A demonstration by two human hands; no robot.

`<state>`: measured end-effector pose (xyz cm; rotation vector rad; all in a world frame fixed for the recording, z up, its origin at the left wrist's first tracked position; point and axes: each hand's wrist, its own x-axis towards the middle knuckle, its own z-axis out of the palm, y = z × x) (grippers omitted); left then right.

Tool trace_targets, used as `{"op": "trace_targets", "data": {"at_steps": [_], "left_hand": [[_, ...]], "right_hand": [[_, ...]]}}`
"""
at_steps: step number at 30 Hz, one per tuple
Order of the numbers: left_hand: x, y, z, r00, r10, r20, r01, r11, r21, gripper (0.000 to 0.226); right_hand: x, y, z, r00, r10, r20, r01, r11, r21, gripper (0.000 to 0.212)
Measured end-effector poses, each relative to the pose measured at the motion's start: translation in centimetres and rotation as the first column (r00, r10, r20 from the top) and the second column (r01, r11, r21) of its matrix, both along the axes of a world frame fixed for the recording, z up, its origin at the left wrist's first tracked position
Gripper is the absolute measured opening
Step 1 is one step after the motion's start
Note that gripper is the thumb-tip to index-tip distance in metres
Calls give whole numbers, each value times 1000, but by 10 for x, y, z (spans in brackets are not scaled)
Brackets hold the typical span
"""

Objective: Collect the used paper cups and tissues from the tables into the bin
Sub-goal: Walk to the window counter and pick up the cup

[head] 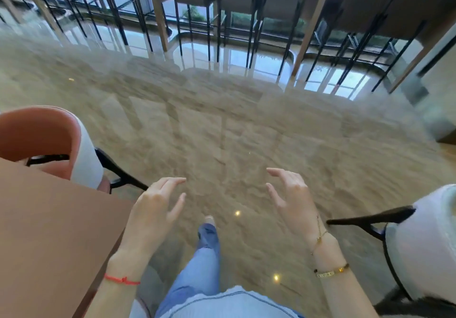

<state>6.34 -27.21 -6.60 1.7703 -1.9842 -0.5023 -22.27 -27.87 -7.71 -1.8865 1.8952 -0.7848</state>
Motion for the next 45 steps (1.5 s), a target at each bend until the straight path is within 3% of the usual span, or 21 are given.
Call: {"op": "trace_targets", "data": {"at_steps": [6,19,30,45], "left_hand": [[18,-142,-7,1000,18,-8,-18,999,-31,32],[64,-449,20,1000,-7,10,8,998,-58,34],[58,-688,4,1000,-1,13,2,997,-78,31],[36,-1046,20,999,43,-15,-45,995,-84,32]], "right_hand": [[15,-146,-19,999,33,3,-33,999,-9,32],[62,-450,0,999,13,41,-11,998,-56,32],[48,-690,-23,999,9,50,-7,999,-31,34],[24,-1064,11,997,72,4,-71,997,-36,35]]}}
